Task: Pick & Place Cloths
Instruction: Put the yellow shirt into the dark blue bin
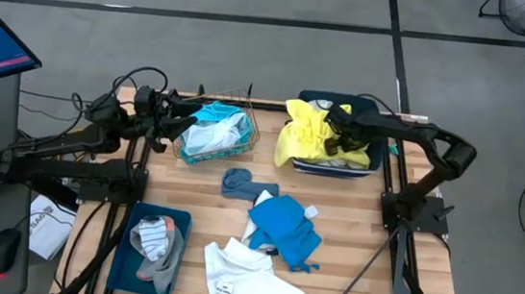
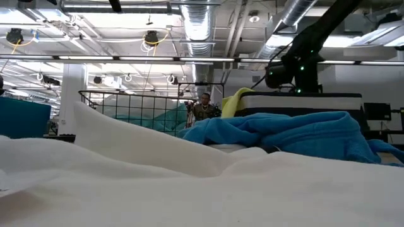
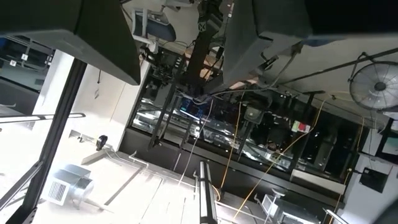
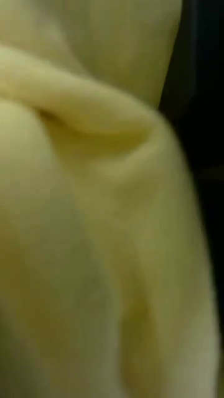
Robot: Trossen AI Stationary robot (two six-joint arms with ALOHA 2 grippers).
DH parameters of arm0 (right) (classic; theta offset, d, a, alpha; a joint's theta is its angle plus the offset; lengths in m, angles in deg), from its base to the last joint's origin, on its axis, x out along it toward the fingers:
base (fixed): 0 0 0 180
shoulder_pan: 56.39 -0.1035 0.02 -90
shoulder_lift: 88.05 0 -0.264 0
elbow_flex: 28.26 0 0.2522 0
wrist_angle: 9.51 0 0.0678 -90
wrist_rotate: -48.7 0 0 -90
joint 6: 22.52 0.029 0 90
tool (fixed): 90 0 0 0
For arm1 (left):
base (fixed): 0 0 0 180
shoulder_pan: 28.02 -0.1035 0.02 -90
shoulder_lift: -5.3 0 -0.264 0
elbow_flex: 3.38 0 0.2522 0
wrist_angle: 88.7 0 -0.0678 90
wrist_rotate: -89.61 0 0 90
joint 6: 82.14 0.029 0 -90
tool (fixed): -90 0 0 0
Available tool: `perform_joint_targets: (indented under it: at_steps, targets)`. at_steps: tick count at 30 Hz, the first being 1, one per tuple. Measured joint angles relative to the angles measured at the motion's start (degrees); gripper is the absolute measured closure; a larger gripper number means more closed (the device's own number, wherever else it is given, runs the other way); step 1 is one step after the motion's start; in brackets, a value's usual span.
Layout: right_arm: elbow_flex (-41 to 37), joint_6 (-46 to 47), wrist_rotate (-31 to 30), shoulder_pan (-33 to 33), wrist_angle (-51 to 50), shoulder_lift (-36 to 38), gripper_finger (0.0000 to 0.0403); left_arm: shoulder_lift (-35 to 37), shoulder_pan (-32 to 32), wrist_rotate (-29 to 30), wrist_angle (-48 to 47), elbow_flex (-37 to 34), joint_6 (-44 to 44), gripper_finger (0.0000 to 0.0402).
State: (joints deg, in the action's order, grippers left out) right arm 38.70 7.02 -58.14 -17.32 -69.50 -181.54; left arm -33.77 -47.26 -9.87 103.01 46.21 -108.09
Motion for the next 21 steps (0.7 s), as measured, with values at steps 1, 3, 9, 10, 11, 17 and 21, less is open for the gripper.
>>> perform_joint_targets:
  at_steps: [1, 3, 9, 10, 11, 17, 21]
  targets:
    - [0.33, -0.92, 0.25, -0.35, 0.04, -0.81, 0.0390, 0.00, 0.00, -0.01, -0.01, 0.00, 0.00, 0.0188]
    - [0.96, -3.09, 0.87, -0.74, -0.72, -1.60, 0.0387, 0.00, 0.00, 0.00, -0.03, 0.00, 0.00, 0.0188]
    - [5.21, -6.26, 1.13, -0.85, -7.71, 2.01, 0.0374, -1.01, 0.00, -0.01, -0.09, 0.00, 0.36, 0.0188]
    - [6.18, -6.86, 0.84, -0.85, -8.46, 3.51, 0.0367, -1.54, 0.00, -0.01, -0.12, 0.00, 0.73, 0.0188]
    - [7.09, -7.23, 0.63, -0.85, -9.13, 5.08, 0.0360, -2.18, 0.00, -0.01, -0.16, 0.00, 1.63, 0.0188]
    - [11.21, -8.05, 0.10, -0.85, -12.04, 14.70, 0.0281, -7.18, 1.15, 0.02, -2.93, 0.02, 9.76, 0.0182]
    - [12.50, -8.95, 0.54, -1.84, -11.99, 20.66, 0.0215, -12.76, 3.96, 0.05, -7.24, 0.02, 16.16, 0.0164]
